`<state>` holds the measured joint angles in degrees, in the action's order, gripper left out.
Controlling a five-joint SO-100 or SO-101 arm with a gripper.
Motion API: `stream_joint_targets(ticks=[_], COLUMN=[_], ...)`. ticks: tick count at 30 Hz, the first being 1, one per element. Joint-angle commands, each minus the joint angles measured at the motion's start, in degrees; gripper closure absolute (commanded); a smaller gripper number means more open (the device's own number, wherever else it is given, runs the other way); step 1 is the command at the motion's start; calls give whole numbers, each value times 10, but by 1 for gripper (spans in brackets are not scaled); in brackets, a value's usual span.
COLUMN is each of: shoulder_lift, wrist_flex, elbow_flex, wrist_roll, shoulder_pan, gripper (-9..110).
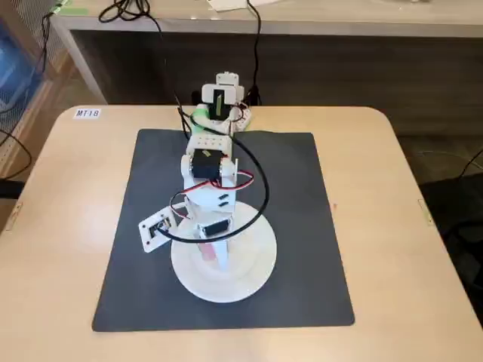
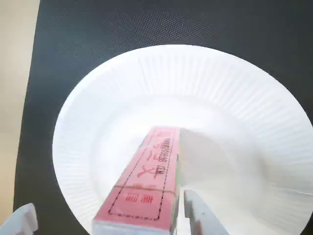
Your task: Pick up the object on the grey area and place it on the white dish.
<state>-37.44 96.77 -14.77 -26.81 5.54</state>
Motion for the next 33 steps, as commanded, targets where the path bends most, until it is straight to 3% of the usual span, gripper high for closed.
stream_joint_targets(ticks=[1,18,27,29,33], shoulder_lift=[-33,-212,-446,-531,-705], wrist_flex=[4,4,4,4,-22], elbow_flex=[20,-163,-347,-388,-431], wrist_roll=[9,55,87,117,153], shoulder_pan=[5,11,39,43,40], gripper=[60,52,50,55,76])
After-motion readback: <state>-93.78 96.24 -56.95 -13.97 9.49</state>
